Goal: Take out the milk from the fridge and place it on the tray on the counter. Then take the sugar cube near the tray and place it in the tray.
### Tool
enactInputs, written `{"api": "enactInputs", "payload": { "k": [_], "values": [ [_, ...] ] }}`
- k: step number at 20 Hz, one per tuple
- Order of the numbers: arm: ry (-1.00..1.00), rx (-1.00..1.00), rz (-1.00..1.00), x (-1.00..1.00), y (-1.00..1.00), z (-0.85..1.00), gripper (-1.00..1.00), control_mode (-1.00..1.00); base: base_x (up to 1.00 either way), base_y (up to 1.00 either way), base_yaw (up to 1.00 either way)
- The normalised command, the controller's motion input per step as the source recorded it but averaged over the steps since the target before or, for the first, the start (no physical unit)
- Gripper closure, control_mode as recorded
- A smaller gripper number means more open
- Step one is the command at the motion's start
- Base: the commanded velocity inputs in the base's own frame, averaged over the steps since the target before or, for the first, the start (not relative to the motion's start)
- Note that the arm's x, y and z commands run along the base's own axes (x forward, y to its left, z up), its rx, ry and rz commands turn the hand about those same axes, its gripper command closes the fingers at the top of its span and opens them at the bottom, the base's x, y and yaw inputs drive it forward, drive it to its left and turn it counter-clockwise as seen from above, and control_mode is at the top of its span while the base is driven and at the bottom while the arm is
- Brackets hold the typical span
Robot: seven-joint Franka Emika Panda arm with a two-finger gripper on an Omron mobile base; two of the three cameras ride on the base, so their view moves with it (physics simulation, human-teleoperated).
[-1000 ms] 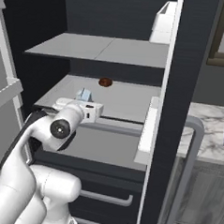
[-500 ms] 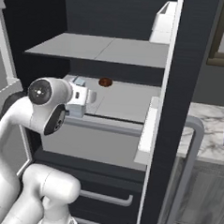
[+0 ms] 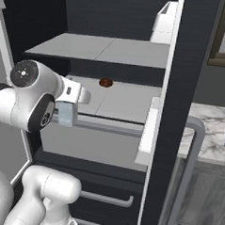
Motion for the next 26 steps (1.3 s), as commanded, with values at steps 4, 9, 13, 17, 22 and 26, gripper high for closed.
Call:
{"api": "enactInputs", "payload": {
  "k": [4, 9, 13, 17, 22, 26],
  "values": [
    [0.0, 0.0, 0.0, -0.53, 0.13, 0.0, 1.0, -1.0, 0.0, 0.0, 0.0],
    [-0.03, 0.0, 0.0, -0.37, 0.18, 0.0, 1.0, -1.0, 0.0, 0.0, 0.0],
    [-0.11, 0.0, 0.0, -0.39, 0.07, 0.1, 1.0, -1.0, 0.0, 0.0, 0.0],
    [-0.09, 0.0, 0.0, -0.74, 0.09, 0.02, 1.0, -1.0, 0.0, 0.0, 0.0],
    [0.0, 0.0, 0.0, 0.0, 0.0, 0.0, 1.0, 1.0, -1.0, 0.0, 0.0],
    [0.0, 0.0, 0.0, 0.0, 0.0, 0.0, 1.0, 1.0, -1.0, 0.0, 0.0]
  ]
}}
